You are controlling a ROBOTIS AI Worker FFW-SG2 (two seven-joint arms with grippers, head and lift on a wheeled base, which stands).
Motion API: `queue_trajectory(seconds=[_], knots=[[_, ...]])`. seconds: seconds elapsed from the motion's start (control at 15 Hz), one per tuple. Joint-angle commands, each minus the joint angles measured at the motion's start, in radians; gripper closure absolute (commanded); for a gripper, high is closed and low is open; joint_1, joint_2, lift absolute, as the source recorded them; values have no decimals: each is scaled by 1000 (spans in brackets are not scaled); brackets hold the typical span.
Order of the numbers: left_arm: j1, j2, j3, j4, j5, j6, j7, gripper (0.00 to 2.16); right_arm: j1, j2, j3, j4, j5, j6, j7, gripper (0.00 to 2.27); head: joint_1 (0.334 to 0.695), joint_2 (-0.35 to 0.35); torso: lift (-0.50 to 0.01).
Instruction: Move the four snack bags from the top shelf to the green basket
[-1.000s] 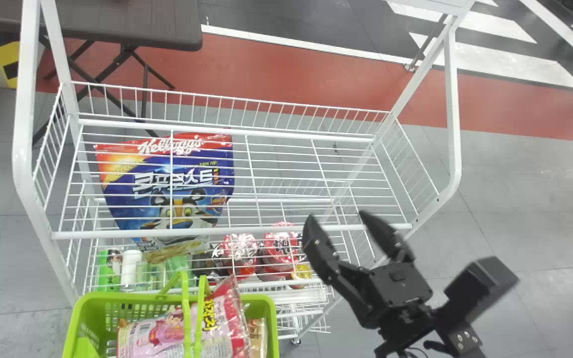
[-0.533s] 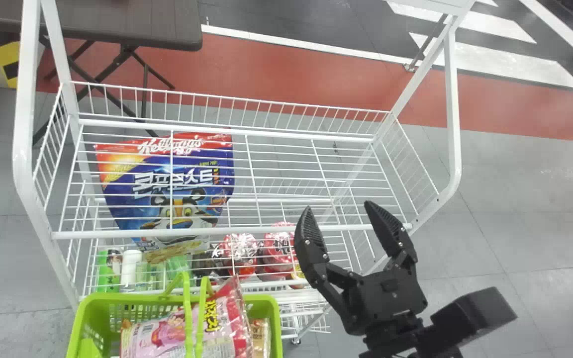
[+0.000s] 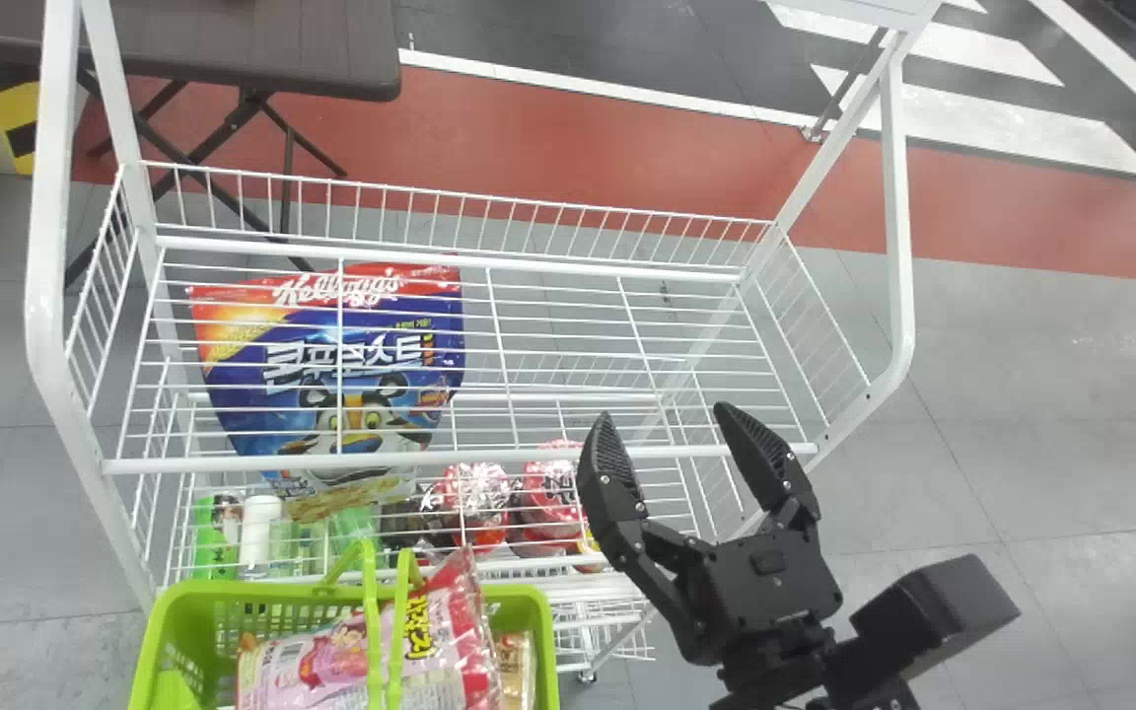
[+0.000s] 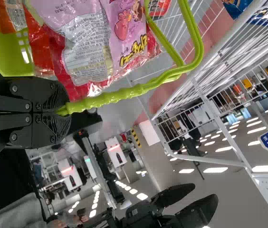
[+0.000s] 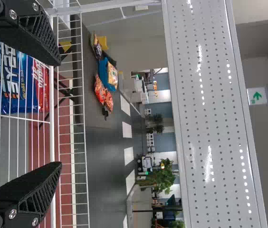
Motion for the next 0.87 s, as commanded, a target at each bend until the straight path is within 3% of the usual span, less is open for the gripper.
queue_trajectory(seconds=[0.0,0.8], knots=[[0,0,0,0,0,0,0,1666,0,0,0,0,-7,9,0,63,695,-350,0],[2,-3,-6,0,-3,0,2,1666,-1,0,-2,-9,-14,24,2,63,695,-350,0]])
